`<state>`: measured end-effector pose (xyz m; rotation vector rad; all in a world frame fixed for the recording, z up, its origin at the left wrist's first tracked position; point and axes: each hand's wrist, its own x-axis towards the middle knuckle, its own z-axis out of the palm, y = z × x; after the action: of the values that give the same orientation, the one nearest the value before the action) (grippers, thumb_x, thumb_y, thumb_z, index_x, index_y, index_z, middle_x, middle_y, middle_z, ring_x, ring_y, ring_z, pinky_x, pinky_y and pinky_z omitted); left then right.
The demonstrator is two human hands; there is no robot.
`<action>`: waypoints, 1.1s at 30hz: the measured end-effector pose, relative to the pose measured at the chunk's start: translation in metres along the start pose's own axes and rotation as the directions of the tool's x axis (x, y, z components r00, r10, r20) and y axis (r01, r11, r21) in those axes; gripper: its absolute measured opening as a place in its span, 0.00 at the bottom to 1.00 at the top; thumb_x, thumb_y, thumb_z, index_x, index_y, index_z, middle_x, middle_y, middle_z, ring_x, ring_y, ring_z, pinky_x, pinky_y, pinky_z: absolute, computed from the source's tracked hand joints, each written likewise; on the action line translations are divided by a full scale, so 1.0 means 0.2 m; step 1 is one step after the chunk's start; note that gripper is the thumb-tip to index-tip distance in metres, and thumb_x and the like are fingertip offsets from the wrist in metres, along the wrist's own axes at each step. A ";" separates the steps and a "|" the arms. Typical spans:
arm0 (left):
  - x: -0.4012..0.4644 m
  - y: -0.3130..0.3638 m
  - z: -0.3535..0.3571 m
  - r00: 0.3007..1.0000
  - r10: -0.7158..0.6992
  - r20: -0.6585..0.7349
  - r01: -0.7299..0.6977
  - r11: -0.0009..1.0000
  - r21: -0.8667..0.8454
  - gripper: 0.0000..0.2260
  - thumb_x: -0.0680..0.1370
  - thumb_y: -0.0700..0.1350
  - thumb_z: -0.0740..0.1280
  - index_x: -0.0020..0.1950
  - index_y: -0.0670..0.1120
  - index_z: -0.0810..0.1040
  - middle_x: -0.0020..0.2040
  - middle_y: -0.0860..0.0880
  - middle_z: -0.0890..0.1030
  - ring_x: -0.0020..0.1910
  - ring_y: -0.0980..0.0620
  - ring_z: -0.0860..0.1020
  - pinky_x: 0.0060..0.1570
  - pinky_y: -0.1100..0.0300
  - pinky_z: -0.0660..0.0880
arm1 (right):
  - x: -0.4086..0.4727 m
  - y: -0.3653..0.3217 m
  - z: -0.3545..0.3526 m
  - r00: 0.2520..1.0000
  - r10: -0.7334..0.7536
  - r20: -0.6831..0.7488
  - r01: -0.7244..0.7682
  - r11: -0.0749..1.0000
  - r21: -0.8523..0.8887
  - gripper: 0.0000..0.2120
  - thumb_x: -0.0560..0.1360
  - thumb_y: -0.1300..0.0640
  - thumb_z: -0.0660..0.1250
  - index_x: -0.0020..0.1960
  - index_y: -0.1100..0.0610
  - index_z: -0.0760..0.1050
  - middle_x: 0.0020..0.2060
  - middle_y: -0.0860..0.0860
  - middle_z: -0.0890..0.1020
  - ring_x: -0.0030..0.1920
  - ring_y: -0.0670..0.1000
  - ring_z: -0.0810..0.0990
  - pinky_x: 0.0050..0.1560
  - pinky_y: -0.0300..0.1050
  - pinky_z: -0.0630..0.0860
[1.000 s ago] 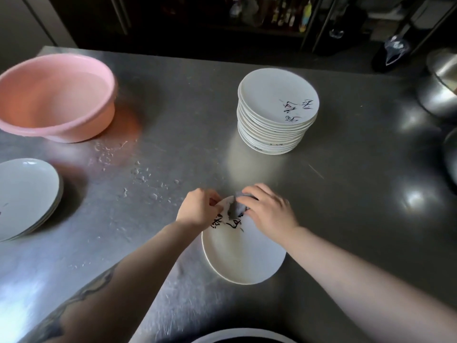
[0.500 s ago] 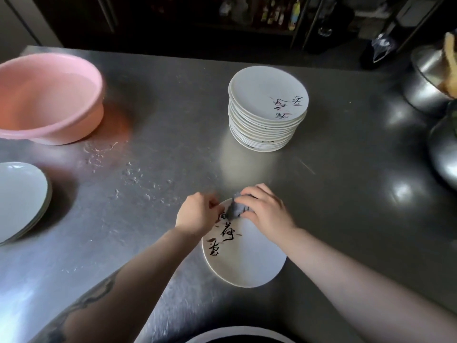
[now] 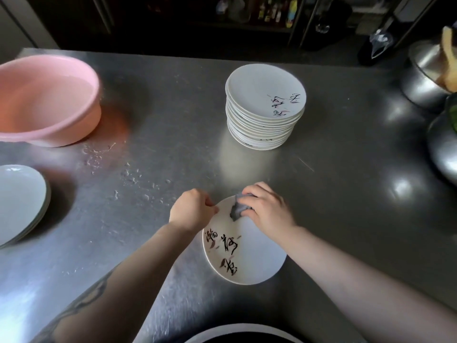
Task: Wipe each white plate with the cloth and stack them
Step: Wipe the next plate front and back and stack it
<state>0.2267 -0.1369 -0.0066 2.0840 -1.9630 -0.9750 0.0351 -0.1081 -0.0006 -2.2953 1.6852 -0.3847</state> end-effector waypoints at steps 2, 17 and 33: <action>-0.02 -0.07 -0.02 0.999 -0.036 0.036 0.033 0.997 0.072 0.07 0.72 0.45 0.71 0.36 0.43 0.80 0.37 0.45 0.82 0.42 0.43 0.81 0.34 0.59 0.72 | -0.01 0.03 -0.01 0.998 0.057 0.000 -0.057 0.998 -0.014 0.09 0.73 0.57 0.69 0.52 0.54 0.81 0.53 0.47 0.79 0.58 0.50 0.74 0.44 0.48 0.77; 0.02 -0.04 -0.10 0.923 -0.109 0.369 0.016 0.970 0.245 0.13 0.71 0.52 0.73 0.30 0.47 0.78 0.29 0.53 0.82 0.33 0.54 0.82 0.45 0.60 0.79 | 0.01 0.04 -0.01 0.999 0.044 0.015 -0.044 0.999 0.028 0.11 0.72 0.58 0.70 0.55 0.53 0.81 0.53 0.47 0.79 0.59 0.50 0.73 0.45 0.49 0.77; 0.02 -0.01 -0.11 0.954 -0.083 0.287 -0.003 0.958 0.286 0.11 0.72 0.56 0.72 0.40 0.49 0.80 0.37 0.54 0.82 0.41 0.52 0.81 0.46 0.59 0.76 | 0.03 0.00 0.00 0.999 0.010 0.042 -0.010 1.000 0.013 0.09 0.70 0.59 0.72 0.51 0.55 0.82 0.52 0.48 0.80 0.58 0.50 0.74 0.45 0.49 0.77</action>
<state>0.2405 -0.1472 0.0080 2.2422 -2.3396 -1.1315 0.0368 -0.1129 -0.0011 -2.2686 1.6688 -0.3417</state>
